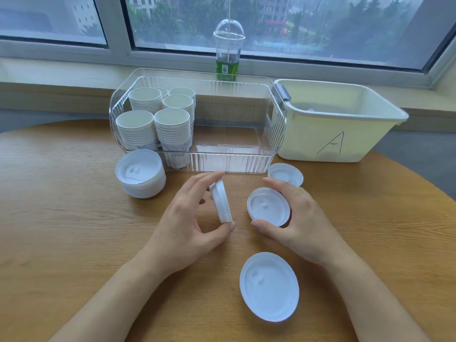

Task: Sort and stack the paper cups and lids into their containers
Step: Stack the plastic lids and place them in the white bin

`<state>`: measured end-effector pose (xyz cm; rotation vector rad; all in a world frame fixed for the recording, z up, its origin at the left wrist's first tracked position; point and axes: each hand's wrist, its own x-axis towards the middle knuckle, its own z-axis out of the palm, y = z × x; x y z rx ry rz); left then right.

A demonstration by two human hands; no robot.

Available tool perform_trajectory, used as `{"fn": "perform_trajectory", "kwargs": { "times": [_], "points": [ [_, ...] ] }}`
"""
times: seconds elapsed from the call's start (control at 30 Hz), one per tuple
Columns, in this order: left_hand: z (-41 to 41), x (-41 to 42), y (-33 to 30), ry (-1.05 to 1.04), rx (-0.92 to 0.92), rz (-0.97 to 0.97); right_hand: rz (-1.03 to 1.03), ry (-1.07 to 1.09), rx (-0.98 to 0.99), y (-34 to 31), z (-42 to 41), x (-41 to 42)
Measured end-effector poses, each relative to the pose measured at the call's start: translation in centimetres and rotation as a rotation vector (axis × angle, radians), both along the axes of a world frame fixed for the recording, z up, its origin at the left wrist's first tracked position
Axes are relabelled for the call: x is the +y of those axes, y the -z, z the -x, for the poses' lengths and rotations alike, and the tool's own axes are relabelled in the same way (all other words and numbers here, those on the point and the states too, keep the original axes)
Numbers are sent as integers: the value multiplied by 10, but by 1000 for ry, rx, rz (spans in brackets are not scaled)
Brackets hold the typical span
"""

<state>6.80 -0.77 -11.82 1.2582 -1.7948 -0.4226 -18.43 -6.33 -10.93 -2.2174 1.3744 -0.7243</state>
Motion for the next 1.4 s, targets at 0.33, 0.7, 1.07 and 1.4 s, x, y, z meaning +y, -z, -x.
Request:
{"fn": "perform_trajectory", "kwargs": {
  "times": [0.33, 0.7, 1.07, 1.4],
  "points": [
    [2, 2, -1, 12, 126, -49, 140, 87, -142, -7, 0, 1],
    [9, 5, -2, 125, 224, -125, -45, -152, -377, -6, -17, 14],
    [6, 6, -8, 154, 271, -100, -163, -279, -473, -7, -16, 13],
    [8, 8, -13, 242, 278, -118, -200, -330, -493, -9, -13, 13]
  ]
}}
